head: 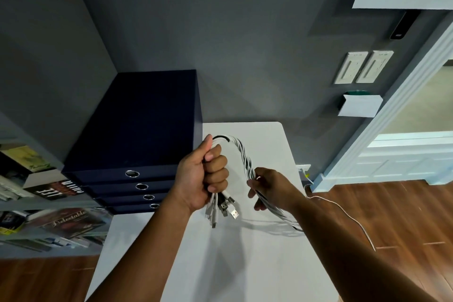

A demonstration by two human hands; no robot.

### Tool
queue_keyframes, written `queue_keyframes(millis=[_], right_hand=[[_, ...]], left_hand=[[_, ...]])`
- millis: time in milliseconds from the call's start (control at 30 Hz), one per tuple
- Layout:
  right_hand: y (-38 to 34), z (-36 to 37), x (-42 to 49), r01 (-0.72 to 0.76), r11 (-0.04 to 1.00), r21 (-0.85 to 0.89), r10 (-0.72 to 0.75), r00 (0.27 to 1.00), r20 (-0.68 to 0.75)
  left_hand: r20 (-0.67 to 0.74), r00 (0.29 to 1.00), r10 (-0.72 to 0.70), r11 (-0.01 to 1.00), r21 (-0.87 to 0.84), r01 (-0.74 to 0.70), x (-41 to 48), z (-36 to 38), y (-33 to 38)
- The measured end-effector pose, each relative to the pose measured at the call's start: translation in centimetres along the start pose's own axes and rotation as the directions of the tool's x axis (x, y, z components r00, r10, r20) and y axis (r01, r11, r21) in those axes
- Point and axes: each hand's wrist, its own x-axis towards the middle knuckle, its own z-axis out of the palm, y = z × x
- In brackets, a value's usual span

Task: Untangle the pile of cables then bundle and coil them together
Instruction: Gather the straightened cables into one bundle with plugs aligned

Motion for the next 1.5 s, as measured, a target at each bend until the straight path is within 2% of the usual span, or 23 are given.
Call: queue_keyframes(millis=[133, 200, 267, 333, 433, 567, 633, 733, 800, 867, 967, 1100, 1200, 1267, 1300, 1333, 1400, 1433, 1500], right_hand=[[1.4, 1.2, 0.2, -0.069, 0.973, -0.222, 0.054, 0.996, -0.072], [1.9, 1.3, 0.7, -0.095, 0.949, -0.3, 0.043, 0.983, -0.177], [1.8, 1.2, 1.3, -0.131, 0.944, -0.304, 0.035, 0.952, -0.304], [1.7, 1.0, 1.9, -0.204, 0.949, -0.242, 0.104, 0.923, -0.371], [2.0, 0.9, 2.5, -0.343, 0.939, 0.005, 0.323, 0.881, -0.346], [3.1, 0.8, 2.4, -0.433, 0.893, -0.119, 0.391, 0.88, -0.268], [3.6, 0.7, 2.3, -0.431, 0.892, -0.135, 0.388, 0.885, -0.259], [4.1, 0.1, 2.3, -0.38, 0.914, 0.142, 0.406, 0.869, -0.284], [4.0, 0.0, 2.3, -0.311, 0.883, 0.353, 0.42, 0.858, -0.295], [3.1, -0.1, 2.3, -0.233, 0.857, 0.459, 0.405, 0.856, -0.322], [1.6, 0.0, 2.4, -0.175, 0.804, 0.569, 0.388, 0.879, -0.278], [1.3, 1.0, 2.2, -0.162, 0.778, 0.608, 0.371, 0.898, -0.236], [1.8, 2.4, 1.8, -0.276, 0.822, 0.499, 0.397, 0.905, -0.153], [1.7, 3.1, 1.6, -0.37, 0.872, 0.32, 0.41, 0.909, -0.067], [1.7, 3.4, 1.4, -0.371, 0.918, 0.141, 0.379, 0.924, -0.041], [1.8, 3.7, 1.2, -0.317, 0.943, -0.097, 0.315, 0.948, -0.036], [1.7, 4.4, 0.7, -0.163, 0.876, -0.454, 0.199, 0.979, 0.031], [1.5, 4.7, 0.3, -0.097, 0.836, -0.54, 0.174, 0.98, 0.094], [0.8, 5.1, -0.6, -0.023, 0.828, -0.56, 0.168, 0.964, 0.208]], left_hand=[[-0.033, 0.999, -0.025, 0.999, 0.03, 0.026, -0.1, -0.1, -1.2], [-0.031, 0.999, -0.04, 0.999, 0.024, 0.041, -0.2, -0.2, -1.6], [-0.018, 0.998, -0.062, 0.998, 0.016, 0.062, -0.3, -0.2, -1.7], [-0.013, 0.996, -0.087, 0.996, 0.028, 0.087, -0.3, -0.1, -1.9], [-0.009, 0.996, -0.085, 0.996, 0.024, 0.085, -0.2, 0.0, -1.9], [-0.016, 0.998, -0.062, 0.998, -0.017, 0.062, 0.0, -0.3, -1.4], [-0.035, 0.998, -0.048, 0.998, -0.03, 0.047, 0.0, -0.5, -1.2], [-0.063, 0.997, -0.045, 0.998, -0.043, 0.043, 0.1, -0.8, -1.6], [-0.072, 0.996, -0.058, 0.998, -0.043, 0.055, 0.1, -0.9, -2.2], [-0.088, 0.993, -0.072, 0.997, -0.04, 0.069, 0.4, -1.0, -3.0], [-0.144, 0.988, -0.053, 0.998, -0.027, 0.05, 1.1, -1.1, -4.1], [-0.211, 0.977, 0.013, 0.999, 0.048, -0.003, 2.1, -0.8, -4.5], [-0.225, 0.97, 0.087, 0.968, 0.251, -0.029, 2.5, -0.5, -4.8], [-0.195, 0.966, 0.169, 0.869, 0.493, -0.053, 2.6, -0.8, -5.3], [-0.155, 0.965, 0.214, 0.772, 0.632, -0.069, 2.5, -0.9, -5.7], [-0.105, 0.96, 0.258, 0.632, 0.771, -0.085, 2.5, -1.3, -6.2], [-0.006, 0.956, 0.292, 0.311, 0.946, -0.089, 2.3, -2.0, -7.1], [0.017, 0.96, 0.279, 0.203, 0.976, -0.076, 2.1, -2.4, -7.5], [0.024, 0.972, 0.234, 0.099, 0.994, -0.048, 1.7, -3.3, -8.4]])
